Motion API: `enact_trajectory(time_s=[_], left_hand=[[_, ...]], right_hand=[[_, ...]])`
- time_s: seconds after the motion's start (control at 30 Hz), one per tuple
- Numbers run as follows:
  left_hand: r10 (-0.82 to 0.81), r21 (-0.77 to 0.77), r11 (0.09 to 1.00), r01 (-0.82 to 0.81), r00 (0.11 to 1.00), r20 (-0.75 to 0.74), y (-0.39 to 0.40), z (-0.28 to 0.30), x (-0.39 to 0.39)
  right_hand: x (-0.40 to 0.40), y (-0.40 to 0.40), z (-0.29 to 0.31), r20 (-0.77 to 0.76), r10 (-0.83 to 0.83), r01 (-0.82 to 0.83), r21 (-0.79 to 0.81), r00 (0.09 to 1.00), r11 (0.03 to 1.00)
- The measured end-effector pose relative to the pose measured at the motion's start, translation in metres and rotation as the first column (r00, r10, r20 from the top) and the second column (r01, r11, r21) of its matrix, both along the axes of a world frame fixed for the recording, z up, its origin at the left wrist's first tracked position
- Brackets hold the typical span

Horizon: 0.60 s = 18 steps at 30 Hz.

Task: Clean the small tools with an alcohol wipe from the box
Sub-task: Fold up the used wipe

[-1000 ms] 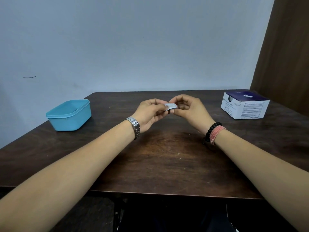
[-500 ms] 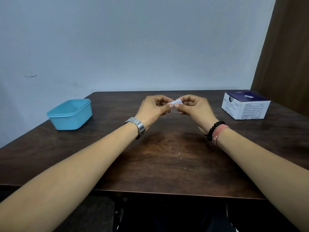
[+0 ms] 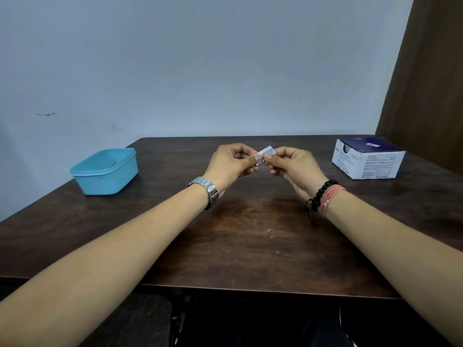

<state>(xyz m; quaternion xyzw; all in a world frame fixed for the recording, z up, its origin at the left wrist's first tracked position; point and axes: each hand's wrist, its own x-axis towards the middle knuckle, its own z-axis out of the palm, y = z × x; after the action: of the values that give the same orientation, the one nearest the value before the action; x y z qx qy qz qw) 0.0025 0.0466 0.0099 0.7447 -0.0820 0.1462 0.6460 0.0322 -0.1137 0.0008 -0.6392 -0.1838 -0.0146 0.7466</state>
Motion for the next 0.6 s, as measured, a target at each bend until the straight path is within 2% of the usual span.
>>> enact_trajectory(time_s=[0.07,0.13,0.23,0.3,0.4,0.47,0.53,0.6], left_hand=[[0.009,-0.038,0.999,-0.010,0.999,-0.034,0.000,-0.003,0.001],[-0.061,-0.178,0.983,0.043,0.993,-0.097,-0.001,-0.003,-0.001],[-0.181,-0.415,0.902,0.116,0.976,-0.122,0.001,0.004,-0.005],[-0.198,-0.429,0.893,0.137,0.975,-0.100,0.003,0.008,-0.005],[-0.137,-0.341,0.934,0.107,0.988,-0.066,0.002,0.006,-0.005],[-0.060,-0.284,0.958,0.042,0.997,-0.056,0.003,0.006,-0.004],[0.012,-0.199,0.980,-0.016,1.000,-0.019,0.005,0.007,-0.002],[0.064,-0.078,0.995,-0.060,0.997,0.048,0.008,0.009,-0.001]], right_hand=[[-0.001,-0.002,0.001,0.211,-0.118,0.155,-0.170,0.970,0.973],[-0.004,-0.001,0.003,0.455,-0.178,0.335,-0.292,0.873,0.896],[-0.007,0.002,0.002,0.658,-0.175,0.459,-0.287,0.732,0.841],[-0.005,0.004,0.000,0.713,-0.170,0.505,-0.288,0.681,0.814],[-0.002,0.003,-0.001,0.699,-0.138,0.499,-0.344,0.701,0.795],[-0.006,0.003,0.000,0.636,-0.121,0.438,-0.369,0.762,0.820],[-0.008,0.004,0.003,0.459,-0.117,0.288,-0.322,0.881,0.902],[-0.009,0.006,0.005,0.255,-0.070,0.126,-0.210,0.964,0.970]])
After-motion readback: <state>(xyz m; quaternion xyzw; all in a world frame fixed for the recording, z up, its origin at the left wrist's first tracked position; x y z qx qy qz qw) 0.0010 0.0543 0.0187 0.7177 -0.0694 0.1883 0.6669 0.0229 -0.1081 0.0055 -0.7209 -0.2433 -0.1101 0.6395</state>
